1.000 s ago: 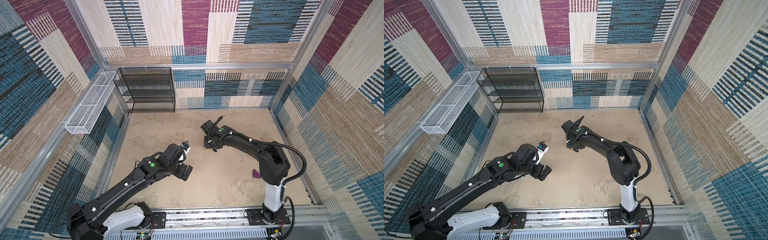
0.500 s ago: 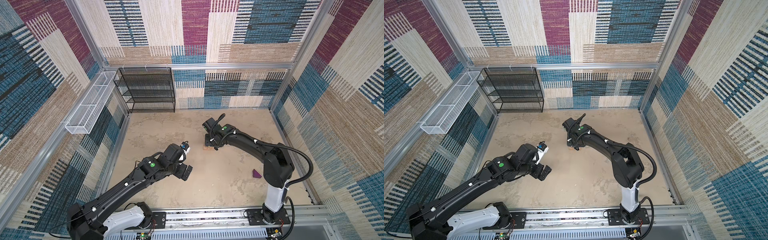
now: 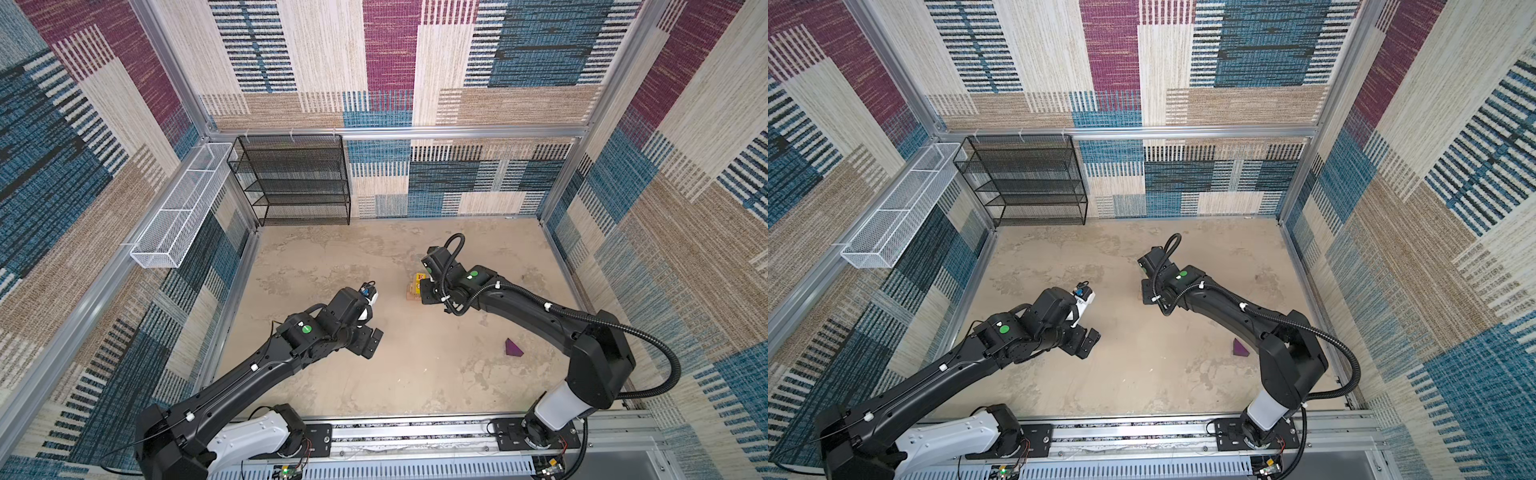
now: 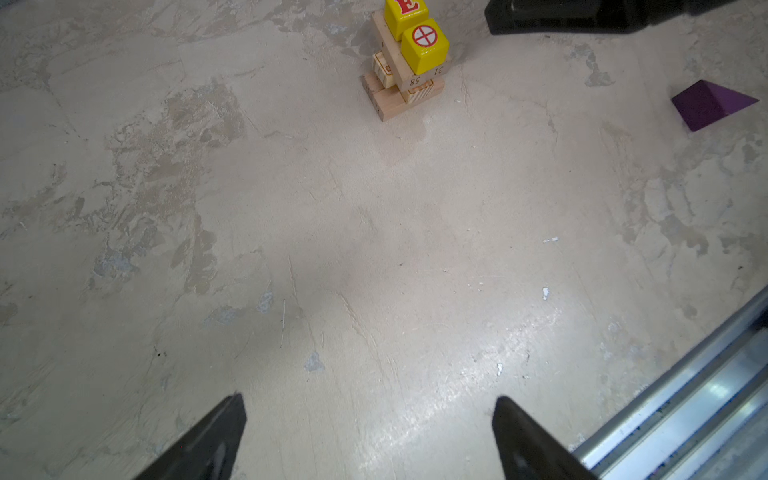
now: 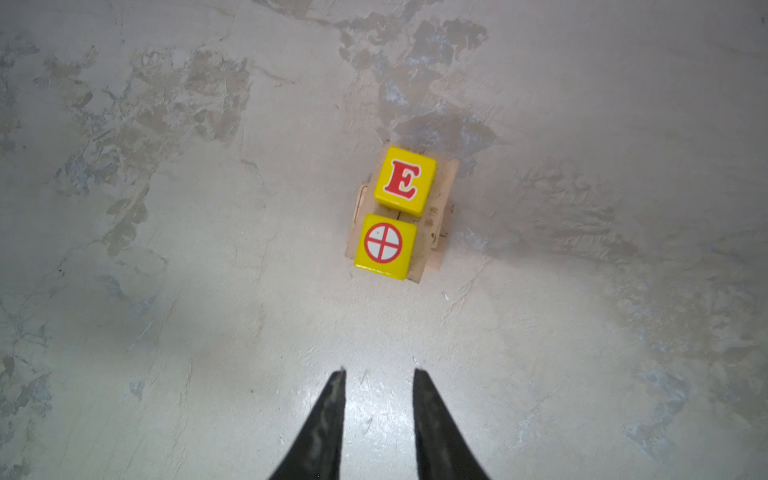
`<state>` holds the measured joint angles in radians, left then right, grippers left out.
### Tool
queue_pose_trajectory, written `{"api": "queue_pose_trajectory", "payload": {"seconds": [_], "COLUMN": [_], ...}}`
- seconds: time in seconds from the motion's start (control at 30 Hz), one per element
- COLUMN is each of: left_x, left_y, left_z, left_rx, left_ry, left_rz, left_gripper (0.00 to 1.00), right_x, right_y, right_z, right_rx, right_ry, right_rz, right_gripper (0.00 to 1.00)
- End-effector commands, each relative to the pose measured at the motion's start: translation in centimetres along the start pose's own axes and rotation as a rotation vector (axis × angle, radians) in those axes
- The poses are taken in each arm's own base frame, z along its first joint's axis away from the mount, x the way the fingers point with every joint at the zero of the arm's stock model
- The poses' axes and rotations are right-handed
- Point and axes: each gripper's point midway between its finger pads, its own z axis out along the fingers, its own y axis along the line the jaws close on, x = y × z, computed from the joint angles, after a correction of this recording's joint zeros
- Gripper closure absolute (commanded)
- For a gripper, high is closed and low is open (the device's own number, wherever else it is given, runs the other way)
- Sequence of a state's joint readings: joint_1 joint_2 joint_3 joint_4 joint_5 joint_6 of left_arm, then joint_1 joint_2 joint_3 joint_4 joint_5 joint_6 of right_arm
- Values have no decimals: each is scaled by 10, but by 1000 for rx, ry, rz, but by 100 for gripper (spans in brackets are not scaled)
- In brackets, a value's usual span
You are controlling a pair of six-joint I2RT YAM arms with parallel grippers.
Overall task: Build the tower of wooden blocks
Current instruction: 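Lower the crossed-circle cube onto the stack next to the E cube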
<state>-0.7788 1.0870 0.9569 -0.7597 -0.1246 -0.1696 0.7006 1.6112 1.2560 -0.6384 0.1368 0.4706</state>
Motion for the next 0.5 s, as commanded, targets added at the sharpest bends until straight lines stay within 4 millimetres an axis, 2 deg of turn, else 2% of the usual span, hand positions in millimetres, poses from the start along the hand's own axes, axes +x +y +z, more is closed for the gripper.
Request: {"api": "queue_pose_trajectory", "payload": {"seconds": [0.0, 0.17, 0.3, 0.47], "left_x": [-3, -1, -1, -2], "left_y": [0, 2, 3, 4], "left_z": [1, 1, -1, -3], "left_rx": [-3, -10, -17, -19], "left_ry": [-6, -6, -12, -20], "left_rz": [8, 7, 5, 4], "left_gripper": [3, 3, 3, 3], "right_x": [-3, 7, 9, 12], "right_y": [14, 14, 19, 13], "right_z": [2, 16, 24, 36], "right_rx": [-66, -64, -77, -49], "right_ry": [-23, 27, 56, 94], "right_rz": [2, 56, 103, 143], "right_gripper": [79, 100, 100, 100]}}
